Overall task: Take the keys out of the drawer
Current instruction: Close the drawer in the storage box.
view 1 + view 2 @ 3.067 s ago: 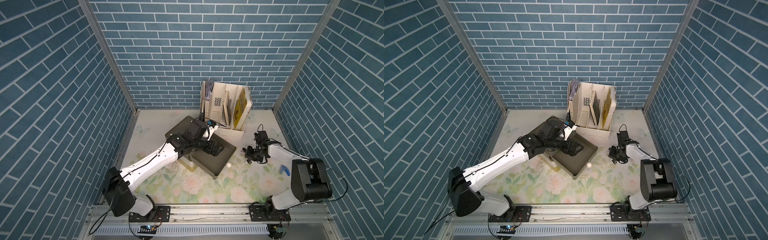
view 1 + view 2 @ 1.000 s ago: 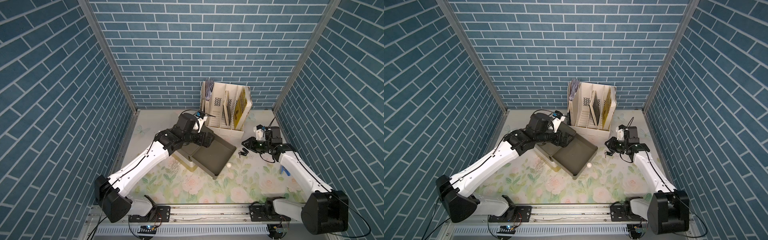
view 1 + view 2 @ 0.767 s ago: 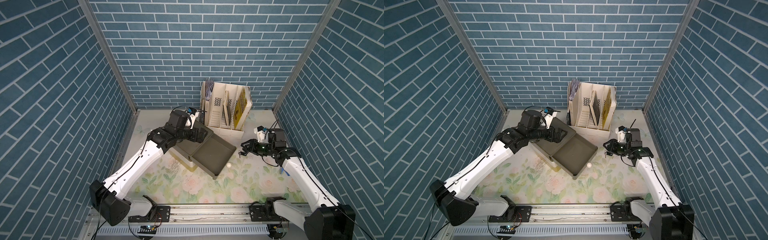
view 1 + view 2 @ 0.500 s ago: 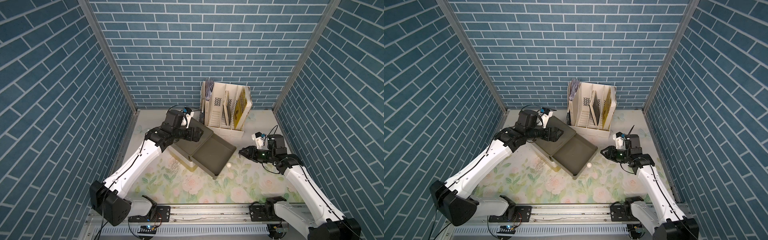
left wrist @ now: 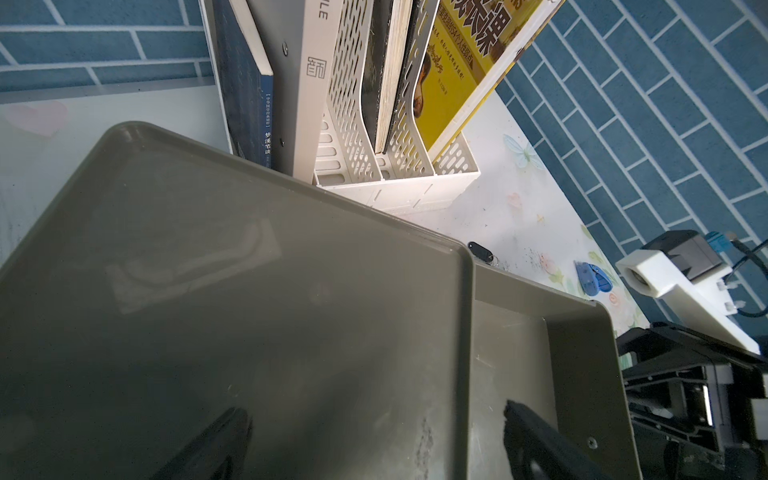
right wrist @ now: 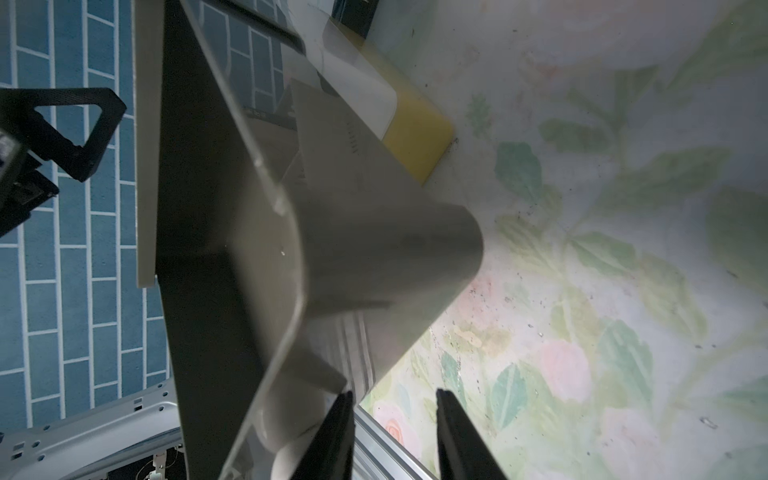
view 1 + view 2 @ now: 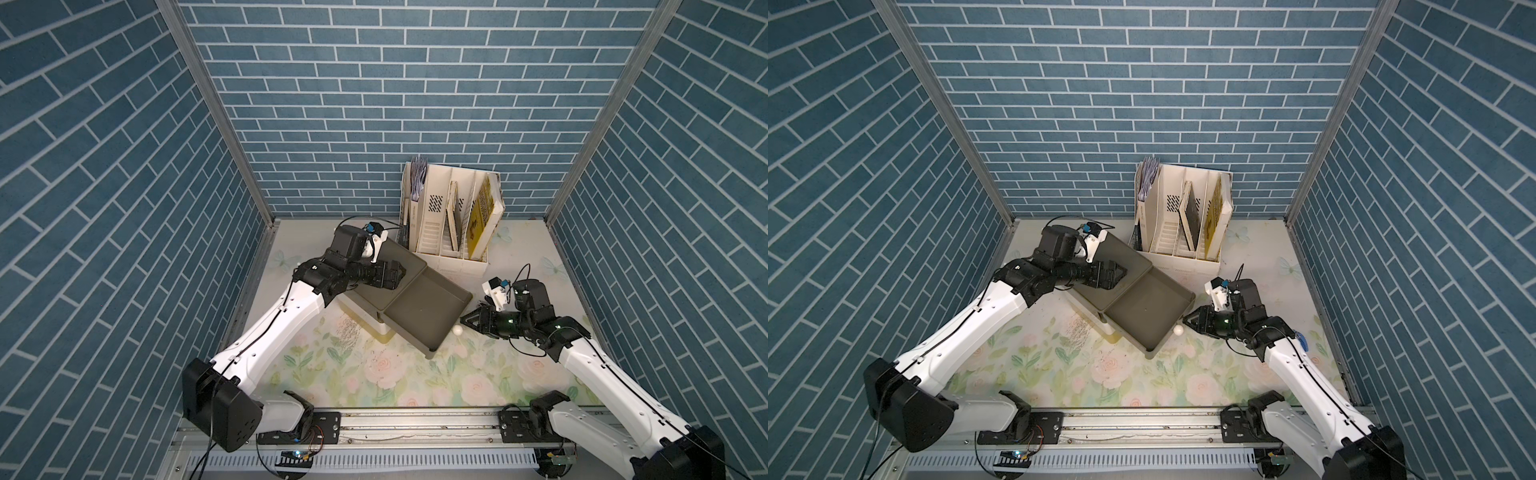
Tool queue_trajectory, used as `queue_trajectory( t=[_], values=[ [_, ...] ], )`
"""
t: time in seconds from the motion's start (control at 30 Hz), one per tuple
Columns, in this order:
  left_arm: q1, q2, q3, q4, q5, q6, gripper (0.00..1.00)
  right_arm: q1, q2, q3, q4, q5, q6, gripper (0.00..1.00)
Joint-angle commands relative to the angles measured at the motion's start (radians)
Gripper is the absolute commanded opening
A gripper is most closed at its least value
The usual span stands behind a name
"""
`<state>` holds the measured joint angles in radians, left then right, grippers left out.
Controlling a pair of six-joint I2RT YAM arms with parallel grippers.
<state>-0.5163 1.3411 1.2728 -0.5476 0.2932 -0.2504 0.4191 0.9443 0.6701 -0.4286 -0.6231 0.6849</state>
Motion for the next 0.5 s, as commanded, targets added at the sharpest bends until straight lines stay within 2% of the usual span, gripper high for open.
queue_trajectory(
  t=[0.0,0.47],
  values=[
    [0.005,-0.009,-0.014,0.009,0.004,0.003,1.0,0.012,0.01,0.001,0.067,0.016,0.041,0.35],
    [0.007,-0.016,-0.063,0.023,0.004,0.003,1.0,0.032,0.038,-0.004,0.162,0.017,0.085,0.35]
  ],
)
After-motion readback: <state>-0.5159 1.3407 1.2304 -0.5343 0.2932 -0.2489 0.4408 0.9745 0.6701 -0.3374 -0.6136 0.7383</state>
